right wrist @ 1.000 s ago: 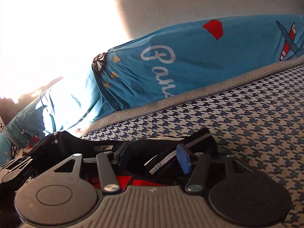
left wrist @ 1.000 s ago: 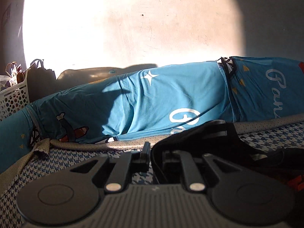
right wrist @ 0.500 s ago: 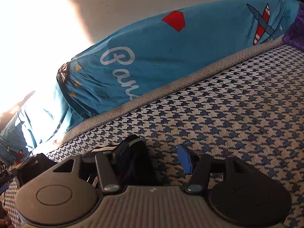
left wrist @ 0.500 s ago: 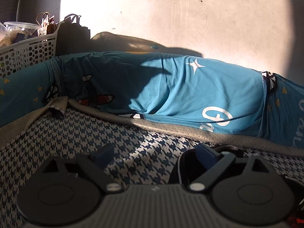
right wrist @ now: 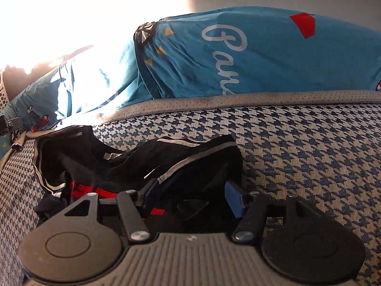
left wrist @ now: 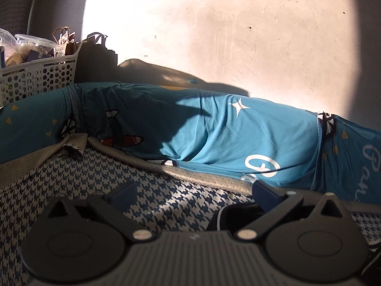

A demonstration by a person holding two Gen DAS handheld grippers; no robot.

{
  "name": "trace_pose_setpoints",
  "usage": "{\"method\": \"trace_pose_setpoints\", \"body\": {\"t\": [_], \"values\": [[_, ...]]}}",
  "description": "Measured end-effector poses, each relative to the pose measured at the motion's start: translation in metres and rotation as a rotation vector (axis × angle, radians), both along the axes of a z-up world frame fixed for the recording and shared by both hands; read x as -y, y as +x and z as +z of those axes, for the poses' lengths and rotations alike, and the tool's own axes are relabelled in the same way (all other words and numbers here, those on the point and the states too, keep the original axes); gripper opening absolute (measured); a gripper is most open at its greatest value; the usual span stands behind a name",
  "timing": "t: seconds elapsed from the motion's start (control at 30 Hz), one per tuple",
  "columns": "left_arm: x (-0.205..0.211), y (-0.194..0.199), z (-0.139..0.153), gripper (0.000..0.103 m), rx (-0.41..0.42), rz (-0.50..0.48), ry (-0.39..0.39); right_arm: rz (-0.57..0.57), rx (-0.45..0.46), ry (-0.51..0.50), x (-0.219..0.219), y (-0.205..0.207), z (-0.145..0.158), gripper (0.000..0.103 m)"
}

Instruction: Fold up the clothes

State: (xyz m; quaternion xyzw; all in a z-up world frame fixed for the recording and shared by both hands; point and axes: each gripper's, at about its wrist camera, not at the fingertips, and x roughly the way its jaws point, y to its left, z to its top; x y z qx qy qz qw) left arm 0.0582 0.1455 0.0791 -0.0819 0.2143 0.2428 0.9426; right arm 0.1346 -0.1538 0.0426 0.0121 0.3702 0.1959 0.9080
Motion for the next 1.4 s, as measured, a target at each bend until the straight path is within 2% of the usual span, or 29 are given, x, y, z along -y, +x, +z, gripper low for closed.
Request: {"method": "trace_pose_setpoints", "body": {"t": [0.13, 0.33, 0.4, 0.47, 0.57, 0.67, 0.77, 0.87, 1.2, 1.33, 1.4], "values": [[0.009, 0.003, -0.004, 0.103, -0.027, -0.028, 0.016, 0.053, 0.017, -0.051, -0.014, -0.001, -0.006, 0.072], [0.016, 0.008, -0.012, 0.103, -0.068, -0.075, 0.005, 0.066, 0.041, -0.194, -0.032, 0.003, -0.023, 0.072], [0.019, 0.010, -0.013, 0.103, -0.077, -0.090, 0.006, 0.056, 0.049, -0.223, -0.033, 0.005, -0.026, 0.063], [0.021, 0.011, -0.015, 0.103, -0.084, -0.099, 0.007, 0.034, 0.045, -0.221, -0.029, 0.008, -0.025, 0.044], [0.021, 0.013, -0.017, 0.103, -0.096, -0.106, 0.004, -0.015, 0.046, -0.189, -0.019, 0.011, -0.019, 0.026], [0.022, 0.014, -0.019, 0.103, -0.106, -0.111, -0.001, -0.087, 0.051, -0.128, -0.003, 0.014, -0.012, 0.020], [0.024, 0.015, -0.021, 0.103, -0.113, -0.117, 0.000, -0.162, 0.045, -0.048, 0.016, 0.017, -0.006, 0.017], [0.027, 0.015, -0.021, 0.103, -0.118, -0.123, 0.009, -0.224, 0.056, -0.012, 0.030, 0.018, 0.000, 0.014], [0.035, 0.017, -0.026, 0.103, -0.139, -0.150, 0.028, -0.340, 0.160, 0.034, 0.060, 0.019, 0.012, 0.011], [0.037, 0.018, -0.029, 0.103, -0.151, -0.156, 0.029, -0.413, 0.158, -0.018, 0.068, 0.024, 0.009, 0.011], [0.037, 0.018, -0.030, 0.103, -0.159, -0.159, 0.029, -0.494, 0.125, -0.069, 0.075, 0.029, 0.003, 0.011]]}}
